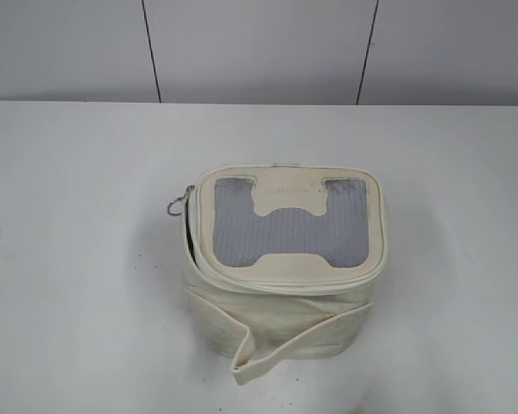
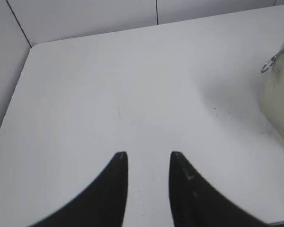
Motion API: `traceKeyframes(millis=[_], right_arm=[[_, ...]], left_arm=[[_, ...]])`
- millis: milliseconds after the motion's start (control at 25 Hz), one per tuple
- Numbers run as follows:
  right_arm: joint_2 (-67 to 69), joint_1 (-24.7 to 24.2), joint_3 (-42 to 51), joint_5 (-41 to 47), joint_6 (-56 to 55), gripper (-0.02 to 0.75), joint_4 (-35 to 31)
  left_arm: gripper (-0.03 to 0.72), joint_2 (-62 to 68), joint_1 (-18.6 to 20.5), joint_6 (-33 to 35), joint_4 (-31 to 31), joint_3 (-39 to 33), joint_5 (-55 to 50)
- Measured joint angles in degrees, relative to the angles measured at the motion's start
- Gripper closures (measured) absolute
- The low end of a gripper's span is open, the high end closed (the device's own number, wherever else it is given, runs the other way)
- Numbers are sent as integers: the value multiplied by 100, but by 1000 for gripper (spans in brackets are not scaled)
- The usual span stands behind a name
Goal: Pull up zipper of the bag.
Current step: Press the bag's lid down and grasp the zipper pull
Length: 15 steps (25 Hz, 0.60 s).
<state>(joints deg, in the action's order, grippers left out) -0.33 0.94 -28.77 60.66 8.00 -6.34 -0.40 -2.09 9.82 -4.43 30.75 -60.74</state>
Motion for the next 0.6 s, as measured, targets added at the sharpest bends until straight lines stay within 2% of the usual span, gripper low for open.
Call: traceKeyframes(millis=[600], right_arm=[[0, 0, 0, 0, 0, 185, 0]], left_arm=[[449, 0, 0, 0, 0, 0, 0]])
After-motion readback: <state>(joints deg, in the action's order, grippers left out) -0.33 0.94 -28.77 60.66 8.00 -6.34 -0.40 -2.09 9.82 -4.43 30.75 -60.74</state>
